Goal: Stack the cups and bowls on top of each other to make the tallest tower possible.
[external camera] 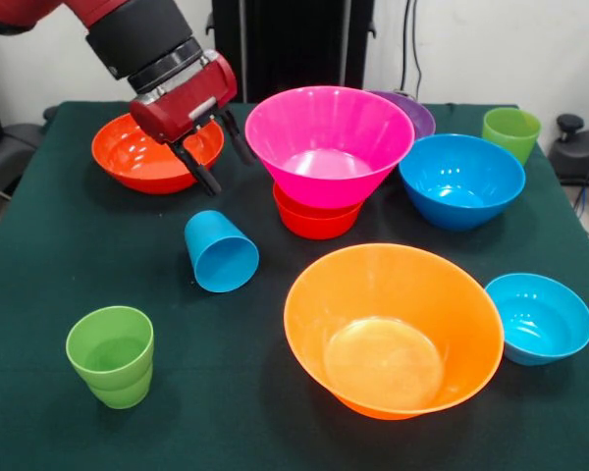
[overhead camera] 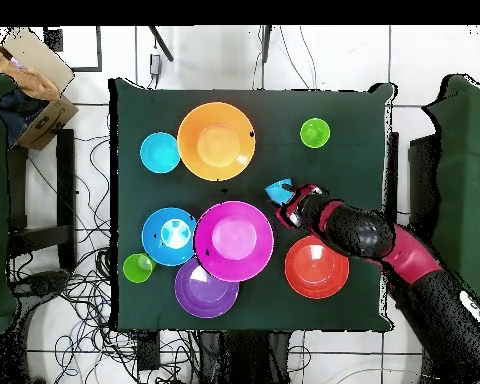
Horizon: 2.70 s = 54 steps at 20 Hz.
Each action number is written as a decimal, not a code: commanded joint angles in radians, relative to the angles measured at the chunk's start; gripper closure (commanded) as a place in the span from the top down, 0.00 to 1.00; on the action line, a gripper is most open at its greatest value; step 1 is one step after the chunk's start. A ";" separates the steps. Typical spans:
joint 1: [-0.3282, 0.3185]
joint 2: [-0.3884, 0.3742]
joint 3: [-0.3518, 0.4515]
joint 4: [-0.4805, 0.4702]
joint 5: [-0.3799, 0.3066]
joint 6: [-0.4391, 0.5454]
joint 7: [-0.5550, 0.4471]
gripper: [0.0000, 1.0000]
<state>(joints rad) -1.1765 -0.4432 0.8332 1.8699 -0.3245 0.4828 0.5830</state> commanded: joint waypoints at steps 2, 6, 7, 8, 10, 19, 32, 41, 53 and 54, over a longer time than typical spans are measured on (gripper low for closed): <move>0.062 -0.121 -0.019 -0.148 -0.267 -0.007 -0.157 1.00; 0.065 -0.164 0.004 -0.179 -0.393 -0.066 -0.146 1.00; 0.064 -0.179 0.015 -0.181 -0.404 -0.058 -0.138 1.00; 0.068 -0.191 0.018 -0.187 -0.416 -0.050 -0.127 1.00; 0.070 -0.207 0.026 -0.190 -0.443 -0.047 -0.113 1.00; 0.086 -0.240 -0.039 -0.209 -0.446 0.069 -0.020 1.00; -0.014 -0.260 -0.093 -0.153 -0.452 0.149 -0.093 1.00; -0.047 -0.216 -0.097 -0.151 -0.455 0.183 -0.127 1.00; -0.050 -0.199 -0.157 -0.022 -0.469 0.168 -0.049 1.00; -0.053 -0.196 -0.159 -0.015 -0.470 0.162 -0.048 1.00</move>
<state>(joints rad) -1.2544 -0.6873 0.7397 1.7550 -0.7135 0.5466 0.5832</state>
